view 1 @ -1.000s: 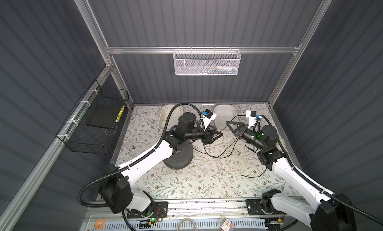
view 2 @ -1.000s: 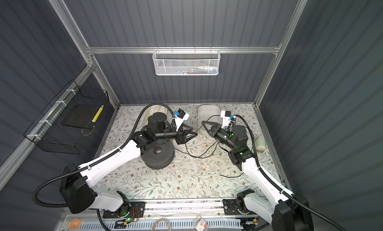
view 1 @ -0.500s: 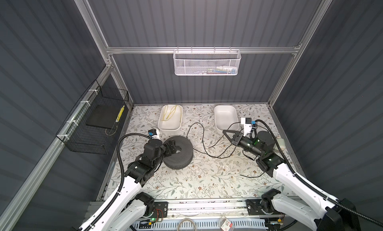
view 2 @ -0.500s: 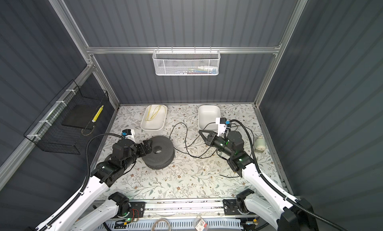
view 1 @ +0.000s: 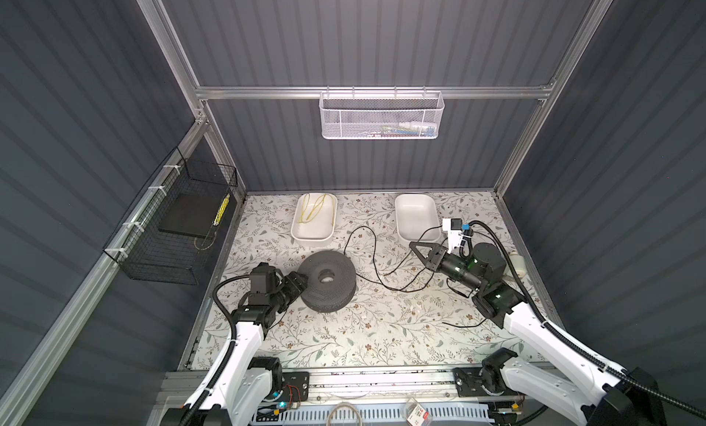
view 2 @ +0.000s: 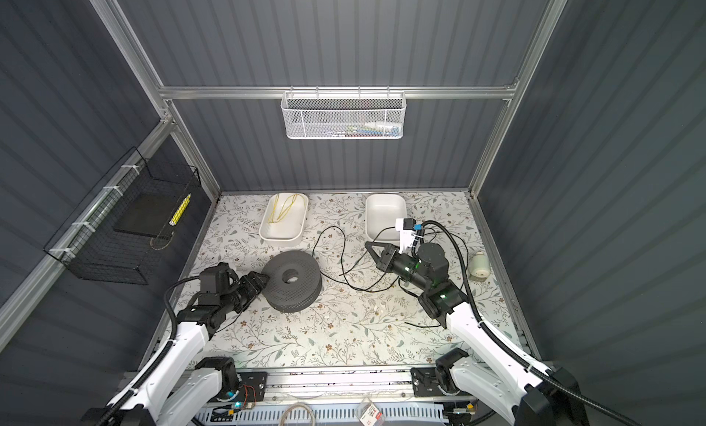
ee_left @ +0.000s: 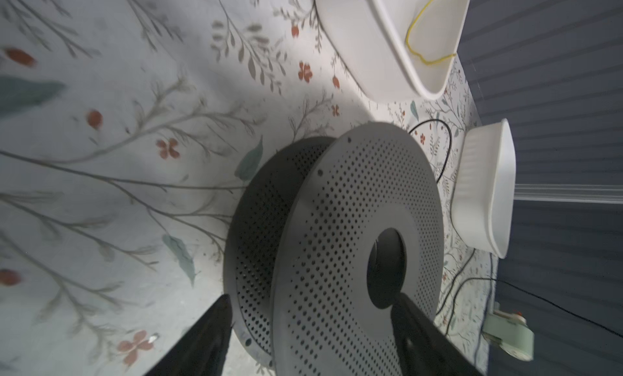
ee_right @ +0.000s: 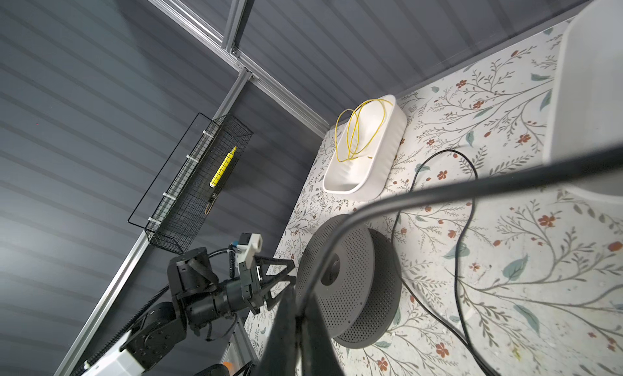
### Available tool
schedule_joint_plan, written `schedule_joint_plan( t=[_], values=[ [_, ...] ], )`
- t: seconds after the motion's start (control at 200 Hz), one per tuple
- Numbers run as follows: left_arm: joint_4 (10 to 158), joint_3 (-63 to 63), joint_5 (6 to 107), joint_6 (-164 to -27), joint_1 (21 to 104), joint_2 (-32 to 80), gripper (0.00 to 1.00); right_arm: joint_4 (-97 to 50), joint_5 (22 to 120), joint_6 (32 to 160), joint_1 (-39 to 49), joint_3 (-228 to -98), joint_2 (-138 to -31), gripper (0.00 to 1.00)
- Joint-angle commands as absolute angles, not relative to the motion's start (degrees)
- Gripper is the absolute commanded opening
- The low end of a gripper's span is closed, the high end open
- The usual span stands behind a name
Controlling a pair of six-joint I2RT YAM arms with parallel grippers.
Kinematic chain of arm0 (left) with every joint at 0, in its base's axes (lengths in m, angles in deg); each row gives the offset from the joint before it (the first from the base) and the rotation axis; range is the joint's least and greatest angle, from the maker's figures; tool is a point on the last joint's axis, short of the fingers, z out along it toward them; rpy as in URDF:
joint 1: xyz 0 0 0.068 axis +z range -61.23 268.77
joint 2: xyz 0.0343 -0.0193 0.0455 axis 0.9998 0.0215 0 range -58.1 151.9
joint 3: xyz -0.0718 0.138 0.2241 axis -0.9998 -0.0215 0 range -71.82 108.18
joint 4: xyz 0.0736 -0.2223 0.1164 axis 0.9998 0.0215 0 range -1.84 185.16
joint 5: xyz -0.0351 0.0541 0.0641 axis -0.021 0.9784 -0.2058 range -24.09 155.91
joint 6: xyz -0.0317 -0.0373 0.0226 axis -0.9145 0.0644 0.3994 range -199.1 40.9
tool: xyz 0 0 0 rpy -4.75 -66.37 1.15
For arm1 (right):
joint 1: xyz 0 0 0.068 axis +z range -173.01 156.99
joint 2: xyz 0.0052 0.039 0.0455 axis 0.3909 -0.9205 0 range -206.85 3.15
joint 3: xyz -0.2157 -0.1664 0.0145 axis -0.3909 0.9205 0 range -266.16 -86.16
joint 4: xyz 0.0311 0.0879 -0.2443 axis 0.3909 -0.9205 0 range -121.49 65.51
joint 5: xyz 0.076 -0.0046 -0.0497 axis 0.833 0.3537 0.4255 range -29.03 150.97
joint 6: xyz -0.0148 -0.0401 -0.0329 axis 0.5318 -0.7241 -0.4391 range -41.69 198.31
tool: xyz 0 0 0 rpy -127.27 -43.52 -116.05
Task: Wrap the cables
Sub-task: 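Lower the left gripper to grasp the spool rim while the right gripper holds the cable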
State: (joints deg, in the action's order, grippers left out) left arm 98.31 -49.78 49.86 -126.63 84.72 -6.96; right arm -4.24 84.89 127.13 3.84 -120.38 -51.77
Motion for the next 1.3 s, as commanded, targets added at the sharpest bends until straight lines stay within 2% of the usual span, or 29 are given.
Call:
schedule_joint_plan(
  t=[0.0,0.125,0.24,0.395,0.52,0.6,0.76,0.92,1.04,1.296],
  values=[
    [83.42,-53.56,38.80,-131.61,85.32,-4.33,0.75,-5.19,84.81,126.25,4.14,-121.07,-51.01,0.00],
    [67.03,-61.43,37.55,-138.35,85.39,-3.80,0.66,-6.72,84.90,125.62,4.39,-122.69,-50.39,0.00],
    [62.31,-63.69,37.30,-138.60,85.38,-3.43,0.53,-7.63,85.07,125.03,4.56,-123.96,-50.79,0.00],
    [62.97,-64.19,38.83,-138.07,85.43,-3.75,0.21,-7.62,85.05,125.14,5.00,-124.62,-51.52,0.00],
    [68.22,-62.22,39.30,-135.62,85.52,-5.32,0.07,-8.14,84.85,124.90,5.36,-124.77,-51.41,0.00],
    [77.84,-58.20,41.05,-131.27,85.52,-9.35,0.00,-8.88,84.54,124.51,5.40,-124.85,-51.12,0.00],
    [102.32,-43.88,47.54,-118.92,85.43,-15.67,0.00,-9.81,84.05,123.63,5.50,-125.18,-50.95,0.00],
    [118.36,-30.92,53.82,-109.66,83.50,-11.37,0.00,-10.32,83.39,122.49,5.52,-125.76,-51.35,0.00],
    [126.66,-23.41,70.75,-106.98,71.86,-7.69,0.00,-10.96,82.83,121.74,5.48,-126.24,-51.94,0.00],
    [132.89,-10.50,96.44,-110.36,49.31,4.97,0.00,-11.57,82.55,121.69,5.47,-127.43,-52.67,0.00]
  ],
)
